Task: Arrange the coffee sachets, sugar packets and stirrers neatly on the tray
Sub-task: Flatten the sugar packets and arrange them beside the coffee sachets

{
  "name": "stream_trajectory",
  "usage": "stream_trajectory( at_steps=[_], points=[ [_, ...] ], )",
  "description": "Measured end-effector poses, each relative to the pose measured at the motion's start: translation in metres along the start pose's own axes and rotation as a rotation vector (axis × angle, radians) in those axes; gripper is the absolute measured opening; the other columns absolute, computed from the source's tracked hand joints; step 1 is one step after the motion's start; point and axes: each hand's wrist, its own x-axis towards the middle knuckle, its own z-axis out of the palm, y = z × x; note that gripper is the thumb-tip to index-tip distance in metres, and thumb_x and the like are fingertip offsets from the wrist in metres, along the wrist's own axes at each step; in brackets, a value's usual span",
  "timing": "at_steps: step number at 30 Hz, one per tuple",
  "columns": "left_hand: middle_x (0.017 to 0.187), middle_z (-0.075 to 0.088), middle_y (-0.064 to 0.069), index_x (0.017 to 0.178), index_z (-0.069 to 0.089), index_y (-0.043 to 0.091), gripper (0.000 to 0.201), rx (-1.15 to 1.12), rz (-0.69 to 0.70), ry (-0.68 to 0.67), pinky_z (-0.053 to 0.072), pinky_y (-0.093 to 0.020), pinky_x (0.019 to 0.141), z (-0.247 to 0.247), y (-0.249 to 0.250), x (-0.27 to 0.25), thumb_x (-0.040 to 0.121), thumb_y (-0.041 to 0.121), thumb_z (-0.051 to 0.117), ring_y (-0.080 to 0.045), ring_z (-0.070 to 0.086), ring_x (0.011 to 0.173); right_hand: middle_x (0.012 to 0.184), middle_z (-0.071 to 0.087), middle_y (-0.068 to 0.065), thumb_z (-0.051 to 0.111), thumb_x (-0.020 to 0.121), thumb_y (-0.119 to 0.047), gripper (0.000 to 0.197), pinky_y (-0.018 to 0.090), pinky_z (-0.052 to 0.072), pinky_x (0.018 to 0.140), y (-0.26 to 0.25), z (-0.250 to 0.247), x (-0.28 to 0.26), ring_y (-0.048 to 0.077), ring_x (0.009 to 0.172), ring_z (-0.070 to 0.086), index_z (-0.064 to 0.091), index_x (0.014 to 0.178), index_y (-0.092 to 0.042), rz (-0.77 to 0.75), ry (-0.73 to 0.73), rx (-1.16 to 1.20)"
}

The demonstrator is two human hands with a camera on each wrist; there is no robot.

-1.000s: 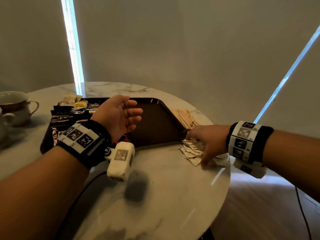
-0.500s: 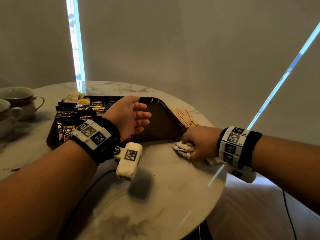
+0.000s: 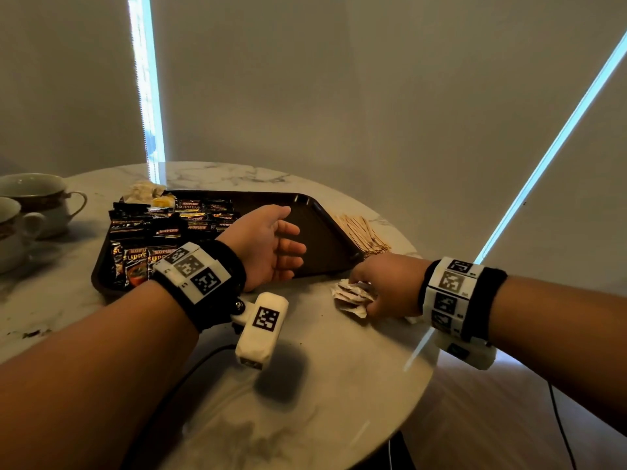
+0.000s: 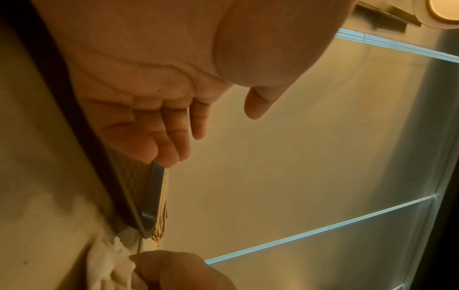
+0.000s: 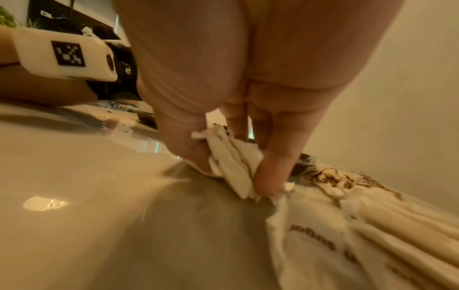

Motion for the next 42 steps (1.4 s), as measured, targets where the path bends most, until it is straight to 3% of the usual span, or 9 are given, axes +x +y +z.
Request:
stream_trajectory(
  at_steps=[9, 15, 19, 23, 27, 31, 34, 38, 42],
  points=[
    [0.110, 0.061, -0.020, 0.127, 0.052, 0.005, 0.052, 0.068, -0.164, -0.051, 0.052, -0.043, 0.071, 0.008, -0.005, -0.003, 0.099, 0.049, 0.047, -0.033, 0.063, 0.092, 0.094, 0.067, -0.003, 0.067, 0.088, -0.032, 0.025, 0.034, 0.058, 0.083, -0.006, -0.006, 0.005, 0.015, 0.086, 0.063, 0.067, 0.110, -0.022, -0.002, 0.123, 0.078],
    [0.130, 0.054, -0.032, 0.145, 0.036, -0.001, 0.075, 0.010, -0.320, -0.143, 0.051, -0.051, 0.092, 0.012, -0.006, 0.000, 0.093, 0.051, 0.053, -0.044, 0.058, 0.114, 0.083, 0.067, -0.004, 0.064, 0.085, -0.035, 0.017, 0.037, 0.058, 0.076, -0.011, -0.018, 0.009, 0.015, 0.077, 0.062, 0.069, 0.095, -0.023, -0.029, 0.199, 0.109],
    [0.139, 0.043, -0.036, 0.155, 0.021, 0.005, 0.090, -0.090, -0.337, -0.131, 0.046, -0.058, 0.101, 0.014, -0.006, 0.001, 0.089, 0.055, 0.057, -0.050, 0.054, 0.118, 0.078, 0.066, -0.005, 0.066, 0.085, -0.034, 0.012, 0.033, 0.054, 0.069, -0.014, -0.041, 0.007, 0.013, 0.072, 0.060, 0.069, 0.088, -0.023, -0.021, 0.317, 0.190],
    [0.150, 0.031, -0.039, 0.157, 0.017, 0.004, 0.107, -0.289, -0.310, -0.220, 0.045, -0.062, 0.095, 0.017, -0.006, -0.005, 0.083, 0.071, 0.055, -0.054, 0.048, 0.126, 0.075, 0.064, -0.008, 0.065, 0.086, -0.033, 0.006, 0.024, 0.042, 0.059, -0.029, -0.053, 0.009, 0.007, 0.068, 0.056, 0.066, 0.085, -0.027, -0.051, 0.472, 0.232],
    [0.117, 0.067, -0.023, 0.123, 0.064, 0.006, 0.070, -0.483, -0.076, -0.313, 0.051, -0.054, 0.094, 0.022, -0.004, -0.015, 0.093, 0.065, 0.042, -0.038, 0.068, 0.097, 0.078, 0.063, -0.009, 0.064, 0.085, -0.030, 0.009, 0.026, 0.044, 0.065, -0.057, -0.051, 0.013, 0.010, 0.071, 0.057, 0.069, 0.091, -0.025, -0.153, 0.561, 0.226],
    [0.089, 0.071, -0.018, 0.103, 0.065, 0.000, 0.043, -0.542, 0.047, -0.230, 0.058, -0.039, 0.071, 0.015, 0.007, -0.019, 0.098, 0.033, 0.037, -0.031, 0.072, 0.076, 0.092, 0.059, -0.017, 0.072, 0.081, -0.038, 0.037, 0.013, 0.043, 0.068, -0.062, -0.049, 0.005, 0.000, 0.080, 0.055, 0.066, 0.116, -0.028, -0.338, 0.593, 0.405],
    [0.094, 0.070, -0.021, 0.105, 0.064, -0.002, 0.039, -0.500, 0.082, -0.208, 0.061, -0.036, 0.061, 0.002, 0.013, -0.018, 0.096, 0.020, 0.033, -0.030, 0.071, 0.077, 0.105, 0.063, -0.015, 0.069, 0.077, -0.051, 0.055, 0.021, 0.054, 0.076, -0.054, -0.050, 0.010, 0.003, 0.089, 0.062, 0.060, 0.126, -0.029, -0.356, 0.572, 0.612],
    [0.100, 0.071, -0.019, 0.114, 0.064, 0.001, 0.038, -0.382, 0.067, -0.175, 0.059, -0.035, 0.069, -0.015, 0.021, -0.017, 0.093, 0.017, 0.036, -0.032, 0.068, 0.084, 0.112, 0.060, -0.011, 0.067, 0.092, -0.031, 0.039, 0.018, 0.055, 0.069, -0.054, -0.066, 0.028, 0.003, 0.080, 0.068, 0.056, 0.129, -0.030, -0.239, 0.643, 0.974],
    [0.103, 0.071, -0.020, 0.115, 0.064, 0.000, 0.040, -0.293, 0.042, -0.179, 0.057, -0.037, 0.071, -0.029, 0.023, -0.019, 0.086, 0.019, 0.043, -0.035, 0.071, 0.085, 0.111, 0.071, -0.001, 0.068, 0.092, -0.018, 0.033, 0.028, 0.058, 0.080, -0.058, -0.073, 0.049, 0.016, 0.093, 0.070, 0.064, 0.124, -0.025, -0.290, 0.387, 1.113]
  ],
)
